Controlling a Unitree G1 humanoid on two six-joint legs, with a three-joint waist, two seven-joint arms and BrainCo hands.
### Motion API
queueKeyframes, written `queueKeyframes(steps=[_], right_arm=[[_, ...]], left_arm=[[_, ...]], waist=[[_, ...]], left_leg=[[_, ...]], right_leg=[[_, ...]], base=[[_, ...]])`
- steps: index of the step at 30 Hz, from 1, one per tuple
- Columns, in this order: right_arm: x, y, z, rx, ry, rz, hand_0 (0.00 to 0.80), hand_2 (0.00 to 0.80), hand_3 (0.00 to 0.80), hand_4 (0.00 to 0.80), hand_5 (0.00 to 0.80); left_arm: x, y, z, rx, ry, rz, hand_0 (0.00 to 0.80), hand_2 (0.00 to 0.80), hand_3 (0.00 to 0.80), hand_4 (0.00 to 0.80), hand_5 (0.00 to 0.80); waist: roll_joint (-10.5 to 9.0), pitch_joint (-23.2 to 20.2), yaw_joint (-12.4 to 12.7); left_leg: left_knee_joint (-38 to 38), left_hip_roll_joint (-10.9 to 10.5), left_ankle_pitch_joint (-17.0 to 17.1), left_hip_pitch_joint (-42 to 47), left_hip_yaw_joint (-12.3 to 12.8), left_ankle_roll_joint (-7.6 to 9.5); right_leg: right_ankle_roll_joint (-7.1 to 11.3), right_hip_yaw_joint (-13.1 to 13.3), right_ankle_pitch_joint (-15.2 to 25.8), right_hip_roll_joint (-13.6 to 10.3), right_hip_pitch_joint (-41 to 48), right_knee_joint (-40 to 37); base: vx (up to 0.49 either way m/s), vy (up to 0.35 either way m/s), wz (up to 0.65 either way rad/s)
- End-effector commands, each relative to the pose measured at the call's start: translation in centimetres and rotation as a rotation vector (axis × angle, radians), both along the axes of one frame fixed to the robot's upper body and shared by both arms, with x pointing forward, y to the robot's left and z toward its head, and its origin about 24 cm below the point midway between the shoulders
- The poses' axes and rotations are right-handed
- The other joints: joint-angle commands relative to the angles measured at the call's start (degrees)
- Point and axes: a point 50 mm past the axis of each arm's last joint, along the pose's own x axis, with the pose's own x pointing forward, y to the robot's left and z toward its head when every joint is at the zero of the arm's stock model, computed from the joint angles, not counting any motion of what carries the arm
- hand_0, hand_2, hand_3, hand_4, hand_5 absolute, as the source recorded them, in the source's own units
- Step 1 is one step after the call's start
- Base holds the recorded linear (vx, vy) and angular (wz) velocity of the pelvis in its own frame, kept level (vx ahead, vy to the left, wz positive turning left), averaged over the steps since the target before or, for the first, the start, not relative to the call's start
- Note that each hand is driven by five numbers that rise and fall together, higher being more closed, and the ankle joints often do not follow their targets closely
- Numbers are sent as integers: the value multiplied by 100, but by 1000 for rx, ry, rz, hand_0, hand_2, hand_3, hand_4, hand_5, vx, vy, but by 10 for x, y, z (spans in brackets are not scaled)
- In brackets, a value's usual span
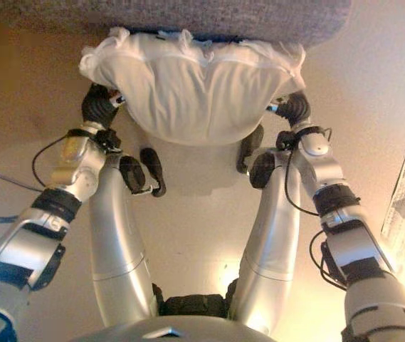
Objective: Pick up the cushion and take it to the sofa
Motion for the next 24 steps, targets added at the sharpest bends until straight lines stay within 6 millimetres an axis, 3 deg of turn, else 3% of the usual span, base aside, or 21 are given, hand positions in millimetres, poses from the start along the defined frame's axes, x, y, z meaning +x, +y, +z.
queueKeyframes(steps=[1,2,4,5,6,7,17,21,24], right_arm=[[-8,62,36,79,-193,328,0,0,0,0,0],[-10,65,36,76,-197,346,0,0,0,0,0],[-12,67,34,78,-198,362,0,0,0,0,0],[-13,67,32,77,-197,371,242,242,242,242,242],[-14,67,31,75,-195,377,728,728,728,728,728],[-15,68,29,76,-193,393,800,800,800,800,800],[-23,69,21,108,-228,372,800,800,800,800,800],[-26,69,20,119,-274,347,800,800,800,800,800],[-34,73,23,78,-343,352,800,800,800,800,800]], left_arm=[[-10,-69,31,-68,-198,-298,0,0,0,0,0],[-12,-70,31,-80,-199,-304,0,0,0,0,0],[-14,-70,30,-101,-204,-301,311,311,311,311,311],[-16,-70,29,-115,-208,-311,800,800,800,800,800],[-17,-71,27,-118,-206,-312,800,800,800,800,800],[-18,-71,26,-123,-204,-317,800,800,800,800,800],[-29,-78,19,-141,-221,-366,800,800,800,800,800],[-33,-79,17,-149,-245,-357,800,800,800,800,800],[-41,-80,17,-133,-302,-374,800,800,800,800,800]], waist=[[214,-76,48],[221,-76,50],[230,-76,54],[233,-76,53],[234,-76,56],[240,-76,57],[275,-76,70],[280,-76,66],[316,-76,54]], left_leg=[[-591,4,194,-50,155,40],[-565,10,193,-50,145,39],[-517,26,182,-50,123,38],[-483,34,172,-50,113,37],[-453,42,162,-50,102,30],[-430,59,160,-50,91,24],[-379,158,207,-50,-33,-28],[-624,148,391,-50,-80,-48],[-908,95,720,-45,-99,-49]], right_leg=[[280,113,-974,-12,570,361],[285,126,-977,-11,570,395],[291,142,-982,-22,570,448],[298,147,-983,-33,570,480],[303,154,-984,-44,570,507],[310,161,-980,-53,570,529],[371,205,-887,-132,570,578],[388,179,-743,-168,570,382],[399,115,-445,-149,573,103]], base=[[16,-16,-4],[18,-14,-3],[23,-14,-4],[0,0,0],[33,-18,0],[0,0,0],[14,-12,0],[12,-12,-1],[15,-11,14]])
